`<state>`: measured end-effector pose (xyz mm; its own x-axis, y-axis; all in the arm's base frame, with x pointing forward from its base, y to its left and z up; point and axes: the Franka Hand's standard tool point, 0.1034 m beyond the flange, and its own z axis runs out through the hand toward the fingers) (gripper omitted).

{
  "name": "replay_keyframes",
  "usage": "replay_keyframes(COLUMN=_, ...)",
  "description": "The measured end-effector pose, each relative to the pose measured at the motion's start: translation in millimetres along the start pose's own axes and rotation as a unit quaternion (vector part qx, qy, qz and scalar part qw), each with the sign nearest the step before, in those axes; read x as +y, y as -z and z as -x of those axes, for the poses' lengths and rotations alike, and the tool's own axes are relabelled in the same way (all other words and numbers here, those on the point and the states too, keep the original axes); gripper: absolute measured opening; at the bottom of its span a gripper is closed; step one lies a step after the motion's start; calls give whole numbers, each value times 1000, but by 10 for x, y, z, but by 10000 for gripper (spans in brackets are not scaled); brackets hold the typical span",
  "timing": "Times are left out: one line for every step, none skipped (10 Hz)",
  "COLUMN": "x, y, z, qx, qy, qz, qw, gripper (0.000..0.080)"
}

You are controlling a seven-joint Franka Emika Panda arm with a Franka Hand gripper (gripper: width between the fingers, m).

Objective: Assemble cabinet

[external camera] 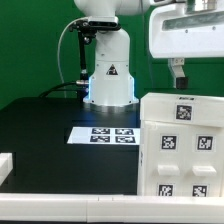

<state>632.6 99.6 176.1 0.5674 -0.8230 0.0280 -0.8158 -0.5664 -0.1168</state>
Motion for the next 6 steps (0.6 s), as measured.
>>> replay_keyframes(x=2, y=-2, z=-4, qx=1, qy=56, qz=1, qw=998, gripper=797)
replay_keyframes(x=-15, y=10, z=-35, qx=2, qy=161, qz=-1, qw=987, gripper=797)
replay_keyframes(x=-22, y=21, z=-76, qx=2, qy=263, qz=-4, qw=965, gripper=797)
replay_keyframes(x=-13, y=15, z=-111, qx=-3, qy=335, qz=-6, qw=942, gripper=797)
replay_keyframes(x=-30, y=14, z=-72, qx=-2, qy=355, qz=-3, qw=935, gripper=797)
replay_keyframes(x=-33, y=11, z=-69, qx=-1, qy=396, qz=-2, qw=918, gripper=797)
